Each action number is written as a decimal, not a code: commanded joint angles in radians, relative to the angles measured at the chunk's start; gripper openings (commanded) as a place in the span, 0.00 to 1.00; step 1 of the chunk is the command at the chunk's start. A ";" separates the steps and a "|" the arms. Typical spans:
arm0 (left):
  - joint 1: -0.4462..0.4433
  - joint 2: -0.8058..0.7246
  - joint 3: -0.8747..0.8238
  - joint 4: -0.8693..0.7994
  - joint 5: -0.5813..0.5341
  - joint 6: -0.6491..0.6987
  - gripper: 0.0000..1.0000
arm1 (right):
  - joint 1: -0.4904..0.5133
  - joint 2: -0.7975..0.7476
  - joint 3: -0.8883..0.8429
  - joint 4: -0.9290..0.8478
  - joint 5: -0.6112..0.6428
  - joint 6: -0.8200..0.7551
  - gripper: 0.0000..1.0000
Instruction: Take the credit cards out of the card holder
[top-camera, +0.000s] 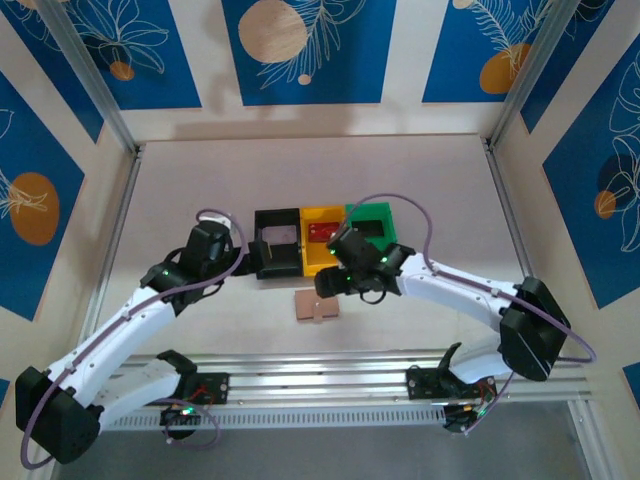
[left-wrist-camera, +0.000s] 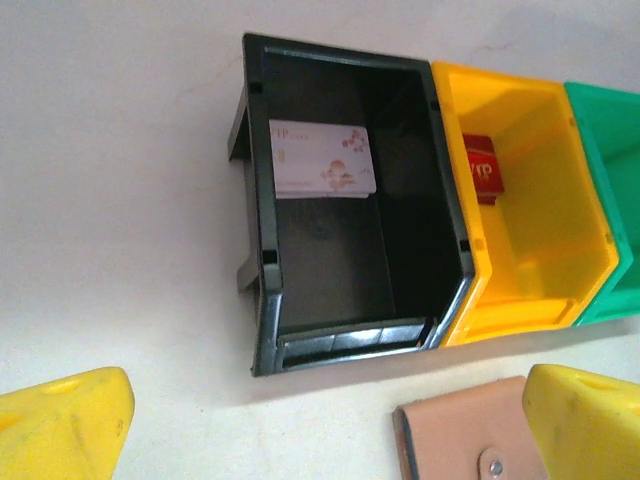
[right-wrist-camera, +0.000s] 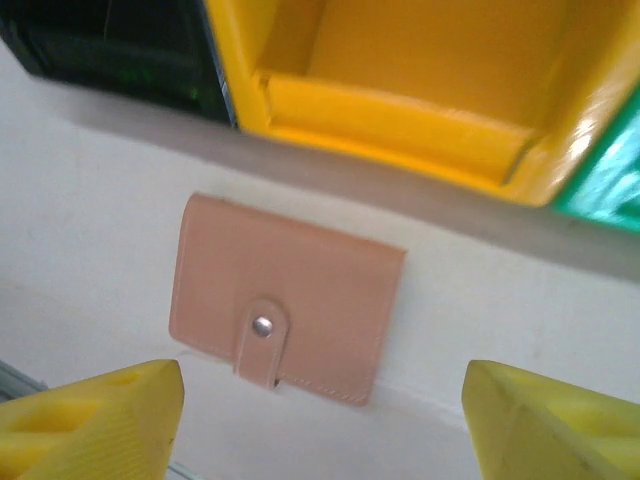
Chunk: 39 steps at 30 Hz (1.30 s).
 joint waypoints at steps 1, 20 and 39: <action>-0.015 -0.025 -0.027 -0.028 -0.026 -0.020 1.00 | 0.043 0.036 0.031 0.000 0.034 0.073 0.71; -0.039 -0.047 -0.069 -0.021 -0.003 -0.036 1.00 | 0.183 0.263 0.105 0.003 0.096 0.178 0.51; -0.073 -0.024 -0.071 -0.017 -0.005 -0.049 1.00 | 0.165 0.341 0.117 -0.011 0.091 0.204 0.35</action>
